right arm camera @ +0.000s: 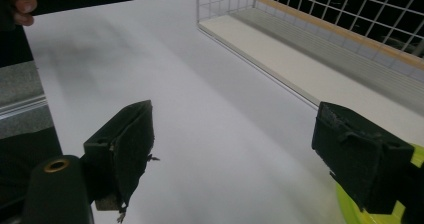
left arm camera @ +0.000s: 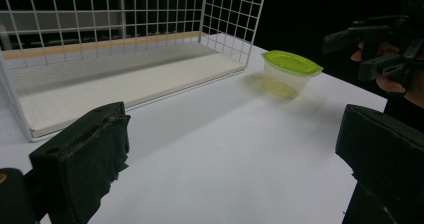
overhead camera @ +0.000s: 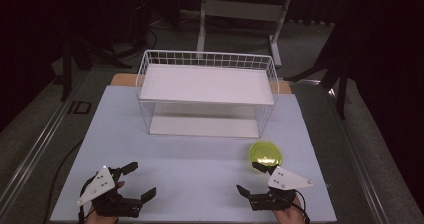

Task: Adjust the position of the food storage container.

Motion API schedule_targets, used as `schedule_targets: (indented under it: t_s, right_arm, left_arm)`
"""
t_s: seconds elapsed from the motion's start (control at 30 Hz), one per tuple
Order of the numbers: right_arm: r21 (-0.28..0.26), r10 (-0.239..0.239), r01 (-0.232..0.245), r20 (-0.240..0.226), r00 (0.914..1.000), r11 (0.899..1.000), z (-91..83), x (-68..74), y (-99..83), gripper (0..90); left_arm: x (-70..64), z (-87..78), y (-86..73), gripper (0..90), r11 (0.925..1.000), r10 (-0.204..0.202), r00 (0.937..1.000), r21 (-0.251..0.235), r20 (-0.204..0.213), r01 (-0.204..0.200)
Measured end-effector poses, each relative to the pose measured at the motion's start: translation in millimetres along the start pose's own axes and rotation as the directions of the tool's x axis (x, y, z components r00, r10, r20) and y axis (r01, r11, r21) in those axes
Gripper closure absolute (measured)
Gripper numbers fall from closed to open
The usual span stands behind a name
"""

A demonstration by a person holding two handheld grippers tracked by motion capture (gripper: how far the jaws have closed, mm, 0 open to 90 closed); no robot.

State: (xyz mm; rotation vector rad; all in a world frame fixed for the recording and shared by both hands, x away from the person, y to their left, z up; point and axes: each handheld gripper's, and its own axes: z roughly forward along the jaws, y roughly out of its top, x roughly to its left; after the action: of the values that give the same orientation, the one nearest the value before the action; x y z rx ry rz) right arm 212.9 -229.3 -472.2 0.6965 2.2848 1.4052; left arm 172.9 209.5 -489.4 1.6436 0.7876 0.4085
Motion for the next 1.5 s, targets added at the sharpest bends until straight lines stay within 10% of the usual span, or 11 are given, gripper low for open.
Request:
schedule_targets:
  t_s: [0.17, 0.33, 0.77, 1.17, 1.5]
  right_arm:
    - [0.027, 0.032, -0.033, 0.012, 0.9994, 0.999, -1.0, -4.0, -3.3, 14.4]
    - [-0.065, 0.029, -0.035, -0.090, 0.9955, 0.997, -8.7, 1.3, 0.8, 13.8]
    - [-0.179, 0.017, -0.033, -0.094, 0.9954, 0.983, -17.2, 11.7, 35.1, 11.5]
    - [-0.155, 0.009, -0.003, 0.039, 0.9992, 0.988, -19.4, -23.1, 50.8, 10.4]
    - [-0.135, 0.067, -0.045, 0.166, 0.9839, 0.990, -30.8, -60.8, 40.3, 11.8]
  left_arm:
    - [-1.6, 2.4, -0.1, 1.5, 1.0000, 0.000, 1.0000, 0.002, 0.004, 0.000]
    - [-2.2, 4.0, 0.8, 1.6, 1.0000, 0.004, 1.0000, -0.002, 0.002, -0.004]
    - [-3.7, -0.2, 0.4, 1.5, 1.0000, 0.005, 1.0000, -0.008, -0.004, -0.005]
    - [-4.2, 2.2, 0.7, 1.6, 1.0000, 0.006, 1.0000, -0.007, 0.001, -0.006]
    - [-4.5, 2.7, 0.1, 1.5, 1.0000, 0.006, 1.0000, -0.003, 0.007, -0.006]
